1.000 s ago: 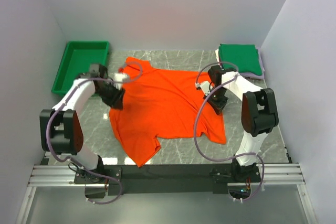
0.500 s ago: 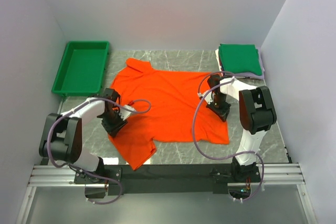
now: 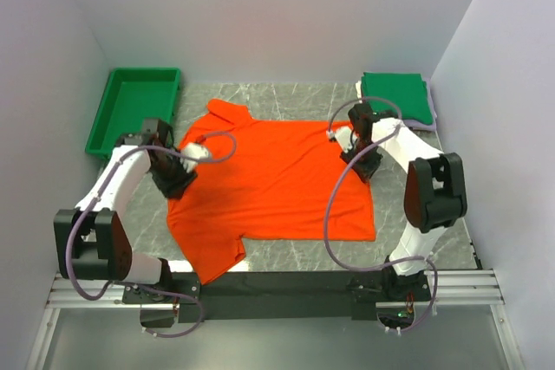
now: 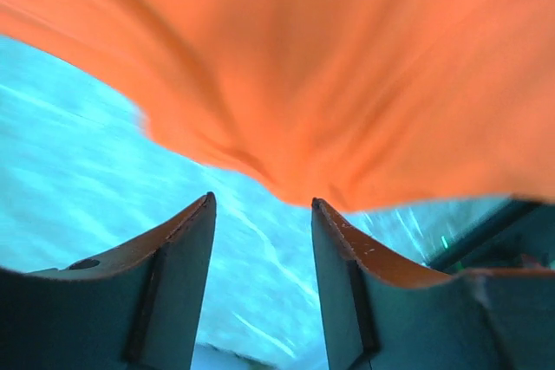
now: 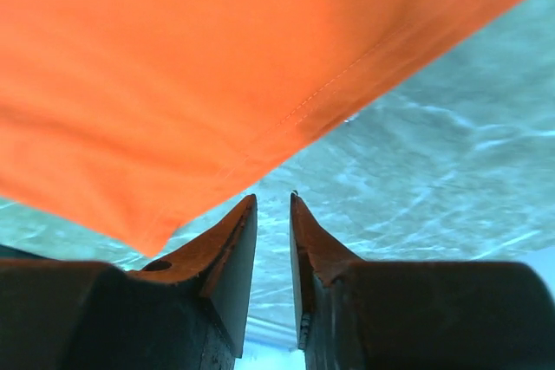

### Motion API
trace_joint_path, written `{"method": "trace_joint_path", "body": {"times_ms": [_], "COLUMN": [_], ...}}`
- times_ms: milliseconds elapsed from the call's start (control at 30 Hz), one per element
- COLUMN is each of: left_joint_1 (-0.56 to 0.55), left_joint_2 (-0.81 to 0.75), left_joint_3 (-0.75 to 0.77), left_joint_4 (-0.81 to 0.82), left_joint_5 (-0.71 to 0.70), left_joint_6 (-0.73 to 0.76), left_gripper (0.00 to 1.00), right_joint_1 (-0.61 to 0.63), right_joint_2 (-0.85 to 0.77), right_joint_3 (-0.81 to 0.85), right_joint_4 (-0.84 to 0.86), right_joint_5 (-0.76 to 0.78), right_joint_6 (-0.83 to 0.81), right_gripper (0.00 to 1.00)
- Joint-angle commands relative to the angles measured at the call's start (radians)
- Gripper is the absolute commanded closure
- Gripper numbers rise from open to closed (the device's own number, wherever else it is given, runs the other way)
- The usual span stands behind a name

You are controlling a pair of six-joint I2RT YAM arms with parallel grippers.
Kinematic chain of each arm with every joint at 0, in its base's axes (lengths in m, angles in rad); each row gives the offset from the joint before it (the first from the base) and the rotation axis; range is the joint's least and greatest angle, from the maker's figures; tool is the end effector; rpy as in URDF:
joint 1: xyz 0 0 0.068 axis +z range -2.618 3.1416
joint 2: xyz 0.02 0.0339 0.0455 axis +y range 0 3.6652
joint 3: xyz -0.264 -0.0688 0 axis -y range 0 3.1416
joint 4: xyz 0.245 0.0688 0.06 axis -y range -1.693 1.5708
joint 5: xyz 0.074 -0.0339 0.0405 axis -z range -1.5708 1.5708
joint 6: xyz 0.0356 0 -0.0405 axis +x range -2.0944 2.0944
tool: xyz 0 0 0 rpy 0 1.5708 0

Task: Fold and stack the t-shirts
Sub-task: Flatten the tshirt out, then fold the tshirt

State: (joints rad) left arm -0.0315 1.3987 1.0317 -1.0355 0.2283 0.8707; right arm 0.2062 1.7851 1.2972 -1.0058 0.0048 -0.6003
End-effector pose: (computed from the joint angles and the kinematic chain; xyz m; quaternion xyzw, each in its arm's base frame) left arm 0.2428 -0.0157 0.2346 0.4402 0.8868 -0.0696 0.1225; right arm 0.3222 0.0672 0.2003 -0.3920 0.9191 -0.0099 0.0373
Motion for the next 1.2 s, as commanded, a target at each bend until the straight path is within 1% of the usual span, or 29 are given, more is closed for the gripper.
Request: {"method": "trace_joint_path", "body": {"times_ms": [0, 33, 67, 133, 167, 300, 400, 533, 567, 667, 733, 800, 833, 867, 900, 933, 967, 1000, 1033, 1067, 1100, 1133, 1167], "left_joint_1": [-0.001, -0.001, 0.004, 0.005, 0.004, 0.004, 0.004, 0.004, 0.004, 0.004, 0.004, 0.004, 0.004, 0.005, 0.005, 0.005, 0.005, 0.007, 0.007, 0.007, 0.007, 0.007, 0.007], "left_joint_2": [0.025, 0.049, 0.087, 0.108, 0.127, 0.206, 0.226, 0.215, 0.198, 0.136, 0.112, 0.082, 0.073, 0.06, 0.057, 0.06, 0.077, 0.092, 0.135, 0.163, 0.193, 0.248, 0.276], "left_joint_3": [0.111, 0.134, 0.136, 0.119, 0.11, 0.093, 0.05, -0.054, -0.076, -0.16, -0.197, -0.208, -0.199, -0.179, -0.121, -0.08, -0.032, 0.019, 0.122, 0.175, 0.277, 0.324, 0.367], "left_joint_4": [-0.006, 0.011, 0.072, 0.153, 0.229, 0.284, 0.298, 0.276, 0.267, 0.224, 0.175, 0.152, 0.12, 0.1, 0.083, 0.069, 0.045, 0.038, 0.035, 0.037, 0.038, 0.045, 0.054], "left_joint_5": [0.146, 0.143, 0.134, 0.111, 0.079, 0.036, 0.023, -0.01, -0.018, -0.02, -0.021, -0.024, -0.008, 0.012, 0.035, 0.089, 0.118, 0.147, 0.202, 0.224, 0.245, 0.261, 0.279], "left_joint_6": [-0.056, -0.079, -0.14, -0.194, -0.238, -0.289, -0.286, -0.272, -0.257, -0.233, -0.222, -0.211, -0.208, -0.203, -0.199, -0.2, -0.2, -0.205, -0.22, -0.228, -0.237, -0.26, -0.278], "left_gripper": [0.47, 0.49, 0.49, 0.5, 0.49, 0.51, 0.51, 0.53, 0.54, 0.57, 0.61, 0.62, 0.62, 0.61, 0.56, 0.53, 0.51, 0.47, 0.46, 0.43, 0.41, 0.39, 0.39], "right_joint_1": [0.021, 0.028, 0.048, 0.067, 0.082, 0.093, 0.091, 0.091, 0.09, 0.087, 0.087, 0.084, 0.081, 0.078, 0.068, 0.055, 0.026, 0.009, -0.008, -0.037, -0.047, -0.056, -0.065], "right_joint_2": [-0.082, -0.078, -0.07, -0.038, -0.027, 0.016, 0.045, 0.063, 0.065, 0.059, 0.042, 0.004, -0.01, -0.025, -0.05, -0.055, -0.055, -0.032, -0.015, 0.006, 0.055, 0.083, 0.115], "right_joint_3": [0.062, 0.056, 0.047, 0.011, -0.001, -0.1, -0.151, -0.205, -0.213, -0.234, -0.219, -0.158, -0.133, -0.072, -0.037, 0.005, 0.092, 0.138, 0.186, 0.277, 0.324, 0.367, 0.449], "right_joint_4": [-0.112, -0.114, -0.114, -0.113, -0.113, -0.05, 0.001, 0.058, 0.068, 0.095, 0.078, 0.006, -0.019, -0.06, -0.069, -0.079, -0.08, -0.067, -0.057, -0.028, -0.016, 0.001, 0.031], "right_joint_5": [-0.115, -0.114, -0.111, -0.106, -0.106, -0.094, -0.054, 0.004, 0.044, 0.076, 0.069, -0.001, -0.034, -0.061, -0.119, -0.143, -0.164, -0.176, -0.198, -0.203, -0.2, -0.174, -0.152], "right_joint_6": [-0.007, -0.003, 0.01, 0.023, 0.037, 0.056, 0.057, 0.034, 0.03, 0.005, -0.018, -0.029, -0.044, -0.047, -0.044, -0.029, -0.015, 0.005, 0.048, 0.068, 0.086, 0.121, 0.14], "right_gripper": [0.7, 0.71, 0.72, 0.73, 0.73, 0.73, 0.73, 0.73, 0.73, 0.72, 0.7, 0.66, 0.61, 0.58, 0.54, 0.5, 0.5, 0.5, 0.5, 0.5, 0.5, 0.5, 0.5]}}
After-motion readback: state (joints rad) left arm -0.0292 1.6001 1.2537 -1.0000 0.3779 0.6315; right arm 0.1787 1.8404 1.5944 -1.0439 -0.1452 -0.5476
